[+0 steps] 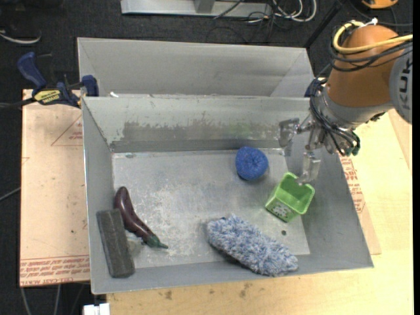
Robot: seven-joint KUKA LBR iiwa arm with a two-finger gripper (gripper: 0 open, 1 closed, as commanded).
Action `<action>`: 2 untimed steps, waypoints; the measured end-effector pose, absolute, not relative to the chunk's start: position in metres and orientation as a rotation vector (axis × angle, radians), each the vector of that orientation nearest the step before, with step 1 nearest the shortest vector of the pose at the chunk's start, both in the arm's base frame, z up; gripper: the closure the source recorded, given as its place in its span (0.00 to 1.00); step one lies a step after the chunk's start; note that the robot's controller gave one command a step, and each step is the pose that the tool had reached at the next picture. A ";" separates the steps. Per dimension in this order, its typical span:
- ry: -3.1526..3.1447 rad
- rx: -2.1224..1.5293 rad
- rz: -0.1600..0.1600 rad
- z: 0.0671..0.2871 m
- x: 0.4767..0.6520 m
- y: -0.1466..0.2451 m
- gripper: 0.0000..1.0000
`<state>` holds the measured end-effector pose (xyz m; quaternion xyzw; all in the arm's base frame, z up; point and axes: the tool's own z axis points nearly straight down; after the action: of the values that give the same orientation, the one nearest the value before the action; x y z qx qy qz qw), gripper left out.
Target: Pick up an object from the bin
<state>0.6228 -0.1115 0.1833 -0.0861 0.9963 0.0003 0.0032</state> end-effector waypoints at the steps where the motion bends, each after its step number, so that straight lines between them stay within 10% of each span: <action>1: 3.103 -0.490 0.000 0.156 0.609 -0.120 0.00; 2: 3.098 -0.498 0.001 0.129 0.614 -0.140 0.00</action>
Offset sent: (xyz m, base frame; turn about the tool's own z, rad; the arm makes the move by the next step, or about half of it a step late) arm -0.0092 -0.0347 -0.0603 -0.1385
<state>0.6139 -0.1399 0.1292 -0.1586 0.9873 0.0004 0.0018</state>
